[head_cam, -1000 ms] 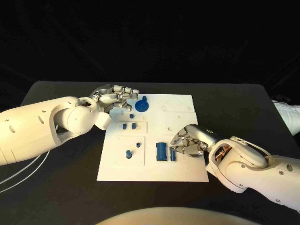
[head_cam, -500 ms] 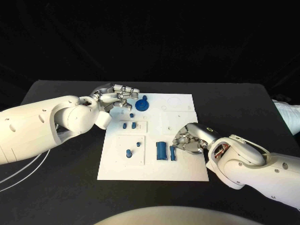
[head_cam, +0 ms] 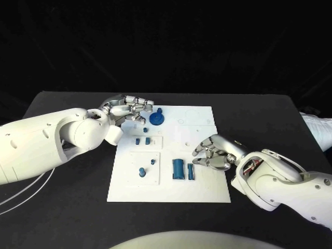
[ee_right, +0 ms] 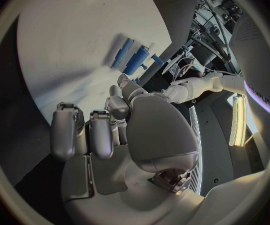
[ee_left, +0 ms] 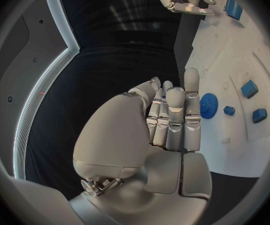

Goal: Assemble the parts on the task board

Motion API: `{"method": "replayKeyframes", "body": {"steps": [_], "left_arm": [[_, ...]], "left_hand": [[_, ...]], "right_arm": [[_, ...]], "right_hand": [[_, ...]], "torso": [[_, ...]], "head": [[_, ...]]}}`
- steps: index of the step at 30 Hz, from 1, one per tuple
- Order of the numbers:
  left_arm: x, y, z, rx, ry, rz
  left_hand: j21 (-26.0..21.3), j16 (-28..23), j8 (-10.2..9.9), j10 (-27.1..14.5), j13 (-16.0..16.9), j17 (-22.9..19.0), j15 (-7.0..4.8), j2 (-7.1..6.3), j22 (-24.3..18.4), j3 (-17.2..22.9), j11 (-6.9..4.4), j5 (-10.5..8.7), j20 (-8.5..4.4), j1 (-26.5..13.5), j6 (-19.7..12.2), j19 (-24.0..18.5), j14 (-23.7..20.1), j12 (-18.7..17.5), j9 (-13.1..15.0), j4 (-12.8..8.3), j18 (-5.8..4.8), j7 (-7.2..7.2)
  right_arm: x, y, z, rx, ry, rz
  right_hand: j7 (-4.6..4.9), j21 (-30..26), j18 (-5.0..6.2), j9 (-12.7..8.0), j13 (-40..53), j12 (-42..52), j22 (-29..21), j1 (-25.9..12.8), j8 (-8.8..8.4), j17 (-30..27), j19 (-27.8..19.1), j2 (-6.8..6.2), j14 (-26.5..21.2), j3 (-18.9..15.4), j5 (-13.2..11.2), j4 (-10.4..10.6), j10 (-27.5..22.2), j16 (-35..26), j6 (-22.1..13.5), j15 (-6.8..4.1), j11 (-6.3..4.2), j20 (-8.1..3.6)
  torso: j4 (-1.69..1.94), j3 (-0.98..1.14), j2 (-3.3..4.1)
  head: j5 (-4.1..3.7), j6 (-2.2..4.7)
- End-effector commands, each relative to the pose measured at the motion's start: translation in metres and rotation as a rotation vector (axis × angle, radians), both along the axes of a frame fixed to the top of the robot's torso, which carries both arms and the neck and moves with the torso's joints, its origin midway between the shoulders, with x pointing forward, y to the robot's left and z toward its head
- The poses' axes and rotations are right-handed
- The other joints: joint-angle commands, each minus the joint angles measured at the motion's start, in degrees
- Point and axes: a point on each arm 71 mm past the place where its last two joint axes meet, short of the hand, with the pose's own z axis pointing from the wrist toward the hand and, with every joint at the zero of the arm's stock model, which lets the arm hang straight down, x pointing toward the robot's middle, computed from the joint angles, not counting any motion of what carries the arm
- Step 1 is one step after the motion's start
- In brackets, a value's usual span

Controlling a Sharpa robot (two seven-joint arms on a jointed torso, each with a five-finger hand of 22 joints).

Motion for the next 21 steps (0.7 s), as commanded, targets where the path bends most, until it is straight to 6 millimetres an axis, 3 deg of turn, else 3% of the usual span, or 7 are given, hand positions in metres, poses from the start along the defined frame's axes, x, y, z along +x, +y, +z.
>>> {"method": "replayKeyframes", "body": {"steps": [1, 4, 7, 9, 16, 18, 21], "left_arm": [[0.0, -0.003, -0.002, -0.018, -0.012, 0.006], [-0.001, -0.003, -0.007, -0.032, -0.009, 0.025], [-0.001, -0.004, -0.013, -0.054, -0.006, 0.04], [0.0, -0.004, -0.017, -0.072, -0.01, 0.058], [0.012, 0.006, -0.028, -0.138, -0.032, 0.174], [0.016, 0.01, -0.029, -0.151, -0.051, 0.22], [0.02, 0.013, -0.031, -0.161, -0.079, 0.273]], "left_hand": [[-0.4, -0.2, 0.0, -1.4, -0.2, -0.1, 0.23, -0.13, 0.0, -0.1, 0.3, 0.31, 0.38, -0.2, -1.0, -0.1, -0.6, -0.1, -0.2, 0.1, 1.01, 0.32], [-0.7, -0.8, 0.3, -2.0, -0.2, -1.2, 0.48, -0.23, -0.1, -0.4, 0.49, 0.25, 0.58, -0.8, -1.0, -0.4, -1.4, 0.1, -0.1, 0.4, 0.94, 0.39], [-1.3, -3.7, 1.2, -2.2, -0.1, -5.9, 0.56, -0.13, -0.3, -0.7, 0.39, 0.26, 0.78, -1.2, -0.4, -1.2, -4.7, 0.9, 0.1, 0.6, 0.99, 0.19], [-2.2, -5.6, 1.8, -2.3, 0.0, -8.1, 0.6, -0.06, -0.7, -0.9, 0.29, 0.28, 0.88, -1.4, 0.0, -2.4, -7.1, 1.5, 0.2, 0.8, 1.03, -0.01], [-13.8, -22.5, 2.0, -8.4, -2.6, -16.8, 3.6, -0.24, -8.7, -4.4, 2.0, -1.6, 3.51, -3.4, -1.4, -12.9, -18.8, -1.0, -0.3, 2.8, 0.57, 0.1], [-17.4, -30.4, 1.4, -6.9, -3.9, -21.1, 3.72, 0.04, -13.0, -5.8, 1.94, -1.63, 4.47, -3.0, -1.8, -12.8, -16.1, -1.6, -0.4, 3.1, 1.26, -0.05], [-21.6, -39.9, 0.6, -3.1, -6.3, -25.4, 3.83, 1.25, -18.6, -6.6, 2.26, -1.51, 4.74, -1.8, -1.3, -12.0, -11.1, -4.8, -0.4, 3.7, 1.79, -0.41]], "right_arm": [[0.011, -0.004, 0.01, 0.228, 0.087, 0.016], [0.027, -0.015, 0.015, 0.323, 0.121, -0.02], [0.048, -0.03, 0.016, 0.434, 0.156, -0.087], [0.062, -0.039, 0.016, 0.515, 0.17, -0.136], [0.103, -0.062, 0.009, 0.749, 0.191, -0.261], [0.112, -0.064, 0.006, 0.787, 0.191, -0.281], [0.122, -0.065, 0.004, 0.822, 0.189, -0.288]], "right_hand": [[0.23, -2.3, 1.05, 0.0, -2.0, -2.6, -3.5, 0.8, 0.2, 1.4, -1.8, 1.23, 2.9, -0.5, 0.8, -0.3, -1.8, -2.6, -1.2, 0.68, 0.27, 0.33], [1.05, -11.0, 3.41, -0.2, -11.6, -15.4, -15.9, 1.9, -0.37, -8.9, -7.9, 2.02, -0.5, -0.5, 1.6, -0.6, -9.1, -11.8, -3.2, 1.25, 1.01, 0.81], [1.99, -26.2, 6.52, -0.5, -19.4, -25.3, -34.5, 3.3, -0.9, -27.0, -16.8, 2.78, -7.0, 0.6, 1.9, -1.2, -14.3, -30.2, -4.8, 1.97, 1.87, 1.42], [2.42, -31.3, 6.78, -0.5, -23.1, -29.1, -38.5, 3.9, -1.0, -35.1, -17.4, 2.92, -8.5, 1.5, 2.0, -1.8, -14.7, -40.0, -5.1, 2.43, 2.26, 1.78], [3.64, -41.7, 6.64, -1.0, -32.5, -37.5, -45.5, 6.3, -1.82, -40.2, -18.7, 3.63, -7.9, 5.6, -0.1, -5.0, -16.3, -49.9, -5.3, 3.47, 3.45, 2.42], [4.2, -46.0, 6.44, -1.5, -37.0, -41.4, -48.2, 6.1, -2.91, -42.0, -20.8, 3.96, -9.0, 6.9, 0.0, -5.6, -17.0, -53.4, -5.7, 4.15, 4.3, 3.15], [5.65, -51.6, 6.0, -2.2, -42.8, -45.8, -51.7, 5.0, -4.72, -48.5, -24.1, 3.31, -19.2, 9.3, -0.1, -5.8, -17.3, -64.8, -6.5, 7.24, 5.9, 4.91]], "torso": [[-0.26, -0.08, -0.71], [-0.39, -0.14, -1.45], [-0.51, -0.27, -2.4], [-0.46, -0.35, -3.14], [-0.66, -0.56, -5.14], [-0.75, -0.52, -5.4], [-0.77, -0.54, -5.56]], "head": [[-0.42, 0.94], [-0.49, 1.28], [-0.45, 2.12], [-0.95, 3.0], [-0.92, 5.69], [-1.0, 6.33], [-1.2, 6.92]]}}
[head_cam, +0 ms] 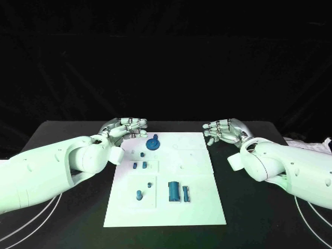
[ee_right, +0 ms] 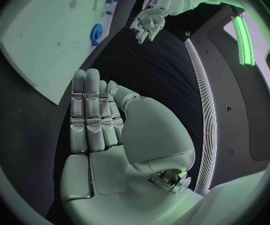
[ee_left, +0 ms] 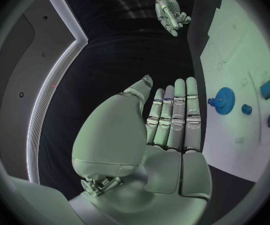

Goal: Assemble the parts on the task board

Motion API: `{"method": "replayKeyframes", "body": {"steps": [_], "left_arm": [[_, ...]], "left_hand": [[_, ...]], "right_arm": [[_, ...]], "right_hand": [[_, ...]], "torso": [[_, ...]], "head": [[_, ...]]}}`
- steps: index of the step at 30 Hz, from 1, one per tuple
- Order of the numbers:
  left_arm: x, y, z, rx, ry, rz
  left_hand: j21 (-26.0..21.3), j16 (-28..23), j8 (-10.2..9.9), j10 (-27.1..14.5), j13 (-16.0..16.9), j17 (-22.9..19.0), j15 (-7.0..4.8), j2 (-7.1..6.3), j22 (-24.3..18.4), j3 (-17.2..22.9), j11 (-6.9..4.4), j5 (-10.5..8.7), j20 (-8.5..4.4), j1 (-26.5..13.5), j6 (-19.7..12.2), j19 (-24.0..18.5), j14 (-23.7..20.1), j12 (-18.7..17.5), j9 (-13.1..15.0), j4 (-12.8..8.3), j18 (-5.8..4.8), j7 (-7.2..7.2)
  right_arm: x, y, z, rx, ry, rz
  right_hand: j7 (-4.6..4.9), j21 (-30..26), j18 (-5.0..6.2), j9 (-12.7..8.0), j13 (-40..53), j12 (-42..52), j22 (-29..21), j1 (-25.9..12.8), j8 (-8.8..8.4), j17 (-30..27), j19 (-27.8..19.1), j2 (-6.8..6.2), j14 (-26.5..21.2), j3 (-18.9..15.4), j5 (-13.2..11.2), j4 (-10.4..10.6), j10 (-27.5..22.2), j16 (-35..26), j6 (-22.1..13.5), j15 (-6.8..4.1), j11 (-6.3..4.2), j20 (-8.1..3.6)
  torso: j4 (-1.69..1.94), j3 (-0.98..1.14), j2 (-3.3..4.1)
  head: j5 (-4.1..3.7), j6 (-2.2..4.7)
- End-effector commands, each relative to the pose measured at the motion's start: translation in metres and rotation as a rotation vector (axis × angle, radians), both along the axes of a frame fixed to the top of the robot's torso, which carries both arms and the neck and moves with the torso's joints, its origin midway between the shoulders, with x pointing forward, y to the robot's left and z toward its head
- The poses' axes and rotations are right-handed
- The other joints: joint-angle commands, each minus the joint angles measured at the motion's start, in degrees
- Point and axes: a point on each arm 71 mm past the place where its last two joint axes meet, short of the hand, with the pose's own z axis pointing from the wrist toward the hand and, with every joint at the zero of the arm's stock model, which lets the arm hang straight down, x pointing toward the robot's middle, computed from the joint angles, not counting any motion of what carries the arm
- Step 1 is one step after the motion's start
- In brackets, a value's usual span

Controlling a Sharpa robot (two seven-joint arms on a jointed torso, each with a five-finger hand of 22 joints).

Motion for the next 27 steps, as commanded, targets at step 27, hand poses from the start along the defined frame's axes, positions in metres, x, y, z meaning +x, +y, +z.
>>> {"method": "replayKeyframes", "body": {"steps": [27], "left_arm": [[-0.027, -0.024, -0.005, 0.079, -0.135, 0.242]], "left_hand": [[-11.4, -28.4, -10.9, -35.2, -5.4, -18.6, -5.04, 5.53, -30.2, -10.3, -7.77, -4.08, -6.08, -51.6, -34.9, -37.8, -36.4, -19.4, -4.1, -6.8, -5.81, -10.53]], "right_arm": [[-0.024, 0.042, 0.008, 0.276, -0.042, -0.173]], "right_hand": [[-6.6, -24.1, -5.57, -6.1, -26.0, -16.0, -19.9, -53.3, -10.54, -24.5, -37.1, 0.16, -44.1, -12.8, -4.8, 5.1, -36.0, -22.7, -33.9, -2.23, -5.85, -6.78]], "torso": [[1.43, 2.21, -4.89]], "head": [[-0.09, 5.26]]}}
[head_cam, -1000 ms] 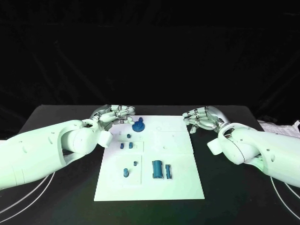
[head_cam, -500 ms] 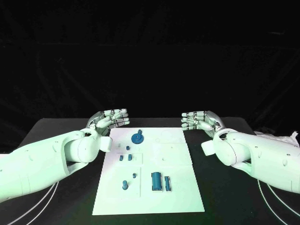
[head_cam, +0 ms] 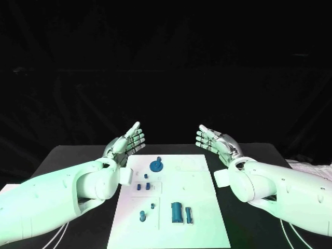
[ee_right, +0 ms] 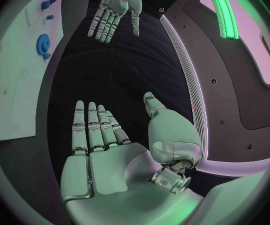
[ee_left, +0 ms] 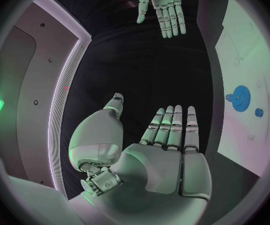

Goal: Assemble the parts on the task board

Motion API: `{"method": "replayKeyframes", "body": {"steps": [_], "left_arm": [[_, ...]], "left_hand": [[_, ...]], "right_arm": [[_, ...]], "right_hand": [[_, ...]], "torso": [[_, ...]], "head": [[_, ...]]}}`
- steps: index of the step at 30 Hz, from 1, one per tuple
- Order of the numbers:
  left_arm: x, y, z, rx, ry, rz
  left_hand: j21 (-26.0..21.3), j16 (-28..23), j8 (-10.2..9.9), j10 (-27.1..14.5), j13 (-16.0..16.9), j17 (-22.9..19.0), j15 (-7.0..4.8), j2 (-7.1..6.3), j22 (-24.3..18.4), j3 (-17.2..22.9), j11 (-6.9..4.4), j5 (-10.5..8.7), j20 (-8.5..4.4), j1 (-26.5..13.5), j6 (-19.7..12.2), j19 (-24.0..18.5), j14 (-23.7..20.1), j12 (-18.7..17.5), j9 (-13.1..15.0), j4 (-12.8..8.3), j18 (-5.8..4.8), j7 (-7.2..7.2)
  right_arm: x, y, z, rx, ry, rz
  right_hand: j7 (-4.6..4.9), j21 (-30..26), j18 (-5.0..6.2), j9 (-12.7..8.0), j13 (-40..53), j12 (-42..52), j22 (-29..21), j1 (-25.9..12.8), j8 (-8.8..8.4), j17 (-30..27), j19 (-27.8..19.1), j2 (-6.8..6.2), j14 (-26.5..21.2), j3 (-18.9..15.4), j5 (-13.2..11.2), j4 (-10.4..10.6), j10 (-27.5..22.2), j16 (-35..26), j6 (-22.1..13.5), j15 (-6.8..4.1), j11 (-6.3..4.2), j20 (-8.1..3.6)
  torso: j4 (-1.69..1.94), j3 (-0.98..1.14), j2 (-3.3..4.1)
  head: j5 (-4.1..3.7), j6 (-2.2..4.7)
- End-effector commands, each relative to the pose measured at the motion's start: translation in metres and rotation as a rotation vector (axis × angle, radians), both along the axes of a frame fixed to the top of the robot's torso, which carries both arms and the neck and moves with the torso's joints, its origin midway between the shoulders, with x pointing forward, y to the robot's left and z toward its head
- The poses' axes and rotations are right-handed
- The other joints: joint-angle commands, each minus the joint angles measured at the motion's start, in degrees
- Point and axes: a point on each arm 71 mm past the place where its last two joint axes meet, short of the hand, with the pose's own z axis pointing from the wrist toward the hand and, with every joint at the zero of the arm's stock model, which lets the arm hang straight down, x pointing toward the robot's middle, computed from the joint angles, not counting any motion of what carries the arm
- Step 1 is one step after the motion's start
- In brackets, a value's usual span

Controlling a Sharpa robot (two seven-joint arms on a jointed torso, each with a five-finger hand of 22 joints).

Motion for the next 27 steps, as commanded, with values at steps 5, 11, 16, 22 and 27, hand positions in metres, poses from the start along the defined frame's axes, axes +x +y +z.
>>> {"method": "replayKeyframes", "body": {"steps": [5, 11, 16, 22, 27], "left_arm": [[-0.02, -0.008, 0.006, 0.128, -0.115, 0.152], [-0.027, -0.012, 0.007, 0.146, -0.132, 0.174], [-0.027, -0.013, 0.007, 0.147, -0.133, 0.174], [-0.027, -0.013, 0.007, 0.147, -0.133, 0.174], [-0.027, -0.013, 0.007, 0.147, -0.133, 0.174]], "left_hand": [[-0.4, -5.2, -1.4, -12.1, -0.3, -4.5, -1.55, 0.27, -5.9, -6.0, -3.14, -0.57, -3.03, -17.6, -11.8, -10.4, -12.0, -4.8, -0.3, -0.9, -2.11, -5.08], [-0.4, -5.2, -1.4, -16.0, -0.3, -4.5, -1.55, 0.27, -7.7, -6.0, -3.14, -0.57, -7.19, -23.1, -15.5, -13.6, -15.8, -4.8, -0.3, -0.9, -6.26, -5.08], [-0.4, -5.2, -1.4, -18.5, -0.3, -4.5, -1.55, 0.27, -8.9, -6.0, -3.14, -0.57, -7.19, -26.7, -17.9, -15.8, -18.3, -4.8, -0.3, -0.9, -6.26, -5.08], [-0.4, -5.2, -1.4, -20.8, -0.3, -4.5, -1.55, 0.27, -13.9, -6.0, -3.14, -0.57, -7.19, -30.1, -20.1, -17.8, -20.6, -4.8, -0.3, -0.9, -6.26, -5.08], [-0.4, -5.2, -1.4, -22.1, -0.3, -4.5, -1.55, 0.27, -13.9, -6.0, -3.14, -0.57, -7.19, -31.9, -21.4, -18.8, -21.8, -4.8, -0.3, -0.9, -6.26, -5.08]], "right_arm": [[-0.017, 0.006, 0.006, 0.045, -0.022, -0.179], [-0.02, 0.008, 0.007, 0.05, -0.02, -0.189], [-0.02, 0.008, 0.007, 0.05, -0.02, -0.189], [-0.02, 0.008, 0.007, 0.05, -0.02, -0.189], [-0.02, 0.008, 0.007, 0.05, -0.02, -0.189]], "right_hand": [[-5.76, -3.5, -2.17, -0.3, -2.3, -1.1, -3.8, -16.4, -0.74, -3.0, -12.6, 0.07, -14.3, -5.3, -0.5, 0.6, -13.6, -0.7, -11.8, -0.34, -1.62, -5.1], [-5.76, -8.1, -6.47, -0.3, -2.3, -1.1, -3.8, -21.5, -0.74, -7.1, -16.5, 0.07, -18.7, -6.9, -0.5, 0.6, -17.8, -0.7, -15.4, -0.34, -1.62, -5.1], [-5.76, -8.1, -6.47, -0.3, -2.3, -1.1, -3.8, -24.8, -0.74, -7.1, -19.1, 0.07, -21.6, -8.0, -0.5, 0.6, -20.5, -0.7, -17.9, -0.34, -1.62, -5.1], [-5.76, -8.1, -6.47, -0.3, -2.3, -1.1, -3.8, -27.9, -0.74, -7.1, -21.4, 0.07, -24.3, -12.5, -0.5, 0.6, -23.1, -0.7, -20.1, -0.34, -1.62, -5.1], [-5.76, -8.1, -6.47, -0.3, -2.3, -1.1, -3.8, -29.6, -0.74, -7.1, -22.8, 0.07, -25.9, -12.5, -0.5, 0.6, -24.5, -0.7, -21.3, -0.34, -1.62, -5.1]], "torso": [[0.23, 0.35, -0.72], [0.23, 0.35, -0.72], [0.23, 0.35, -0.72], [0.23, 0.35, -0.72], [0.23, 0.35, -0.72]], "head": [[0.03, 0.24], [0.03, 0.24], [0.03, 0.24], [0.03, 0.24], [0.03, 0.24]]}}
